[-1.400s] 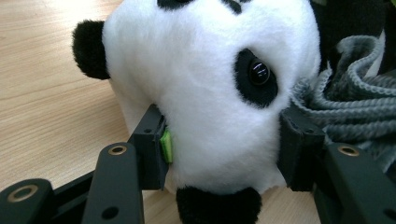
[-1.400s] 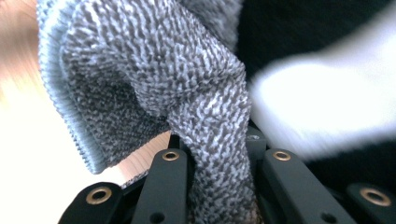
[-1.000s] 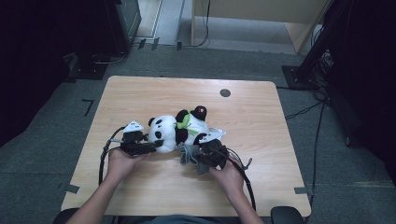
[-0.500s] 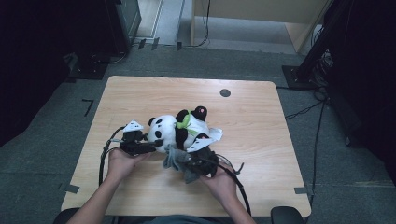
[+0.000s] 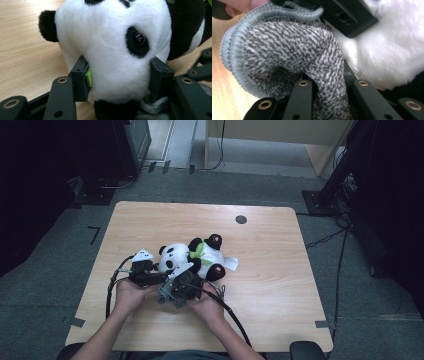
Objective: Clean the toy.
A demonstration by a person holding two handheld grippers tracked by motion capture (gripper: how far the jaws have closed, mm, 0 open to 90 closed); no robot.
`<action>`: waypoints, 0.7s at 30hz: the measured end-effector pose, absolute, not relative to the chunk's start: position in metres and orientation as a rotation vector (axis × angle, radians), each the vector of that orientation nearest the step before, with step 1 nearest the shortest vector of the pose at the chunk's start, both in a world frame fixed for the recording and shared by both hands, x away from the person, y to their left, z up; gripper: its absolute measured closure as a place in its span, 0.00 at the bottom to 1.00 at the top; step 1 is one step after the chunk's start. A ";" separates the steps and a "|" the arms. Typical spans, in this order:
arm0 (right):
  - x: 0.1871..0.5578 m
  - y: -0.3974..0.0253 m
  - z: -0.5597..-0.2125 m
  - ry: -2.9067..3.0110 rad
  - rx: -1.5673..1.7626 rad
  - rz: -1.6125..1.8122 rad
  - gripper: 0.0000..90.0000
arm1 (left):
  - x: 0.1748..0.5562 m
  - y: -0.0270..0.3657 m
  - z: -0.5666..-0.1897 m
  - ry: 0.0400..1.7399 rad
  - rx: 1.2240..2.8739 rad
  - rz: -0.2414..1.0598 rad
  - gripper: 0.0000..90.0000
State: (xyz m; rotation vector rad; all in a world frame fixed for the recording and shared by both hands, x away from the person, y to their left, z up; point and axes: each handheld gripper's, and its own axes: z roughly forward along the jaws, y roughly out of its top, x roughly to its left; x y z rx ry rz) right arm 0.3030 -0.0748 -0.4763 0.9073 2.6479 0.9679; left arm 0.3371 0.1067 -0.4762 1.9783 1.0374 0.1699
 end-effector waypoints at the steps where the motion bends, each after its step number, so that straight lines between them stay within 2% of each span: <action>1: 0.303 -0.076 -0.476 2.648 0.916 0.968 0.87 | 0.337 0.107 -0.476 1.034 1.980 0.170 0.50; 21: 0.293 -0.141 -0.463 2.552 1.000 0.922 0.87 | 0.338 0.107 -0.476 1.025 1.990 0.166 0.50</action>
